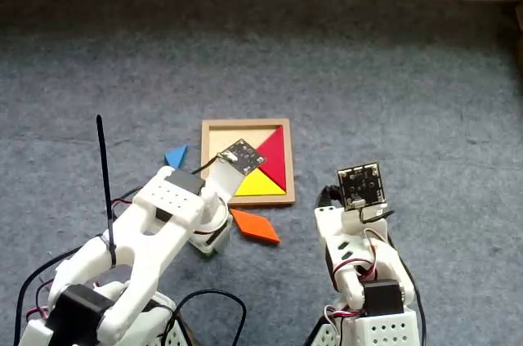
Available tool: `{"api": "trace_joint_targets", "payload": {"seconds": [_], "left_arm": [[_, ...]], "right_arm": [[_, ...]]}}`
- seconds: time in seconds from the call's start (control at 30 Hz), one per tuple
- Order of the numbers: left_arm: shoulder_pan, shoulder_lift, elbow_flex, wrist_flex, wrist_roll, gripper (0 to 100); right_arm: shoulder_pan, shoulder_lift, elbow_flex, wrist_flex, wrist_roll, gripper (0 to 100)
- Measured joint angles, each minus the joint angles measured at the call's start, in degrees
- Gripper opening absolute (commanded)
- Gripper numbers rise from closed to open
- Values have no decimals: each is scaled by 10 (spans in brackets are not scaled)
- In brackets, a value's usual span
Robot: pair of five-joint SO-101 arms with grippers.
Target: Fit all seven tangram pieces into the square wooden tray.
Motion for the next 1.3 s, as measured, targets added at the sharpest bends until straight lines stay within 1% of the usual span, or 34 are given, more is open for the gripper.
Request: {"api": "trace_joint_targets", "payload": {"seconds": [0.23, 0.37, 0.47, 0.57, 0.63, 0.93, 1.03, 1.2, 1.3], "left_arm": [[-1, -135, 57, 0, -1, 88], [-2, -206, 62, 8, -1, 88], [-3, -234, 55, 19, 8, 88], [-22, -242, 27, 20, 48, 88], [-39, -244, 3, 20, 61, 88], [-43, -245, -91, 20, 64, 88], [-43, -245, -96, 20, 64, 94], [-43, -245, -92, 20, 64, 180], [-69, -245, -69, 15, 73, 181]], "right_arm": [[0, 0, 0, 0, 0, 34], [0, 0, 0, 0, 0, 34], [0, 0, 0, 0, 0, 34], [0, 0, 0, 0, 0, 34], [0, 0, 0, 0, 0, 34], [0, 0, 0, 0, 0, 34], [0, 0, 0, 0, 0, 34], [0, 0, 0, 0, 0, 34], [0, 0, 0, 0, 10, 34]]}}
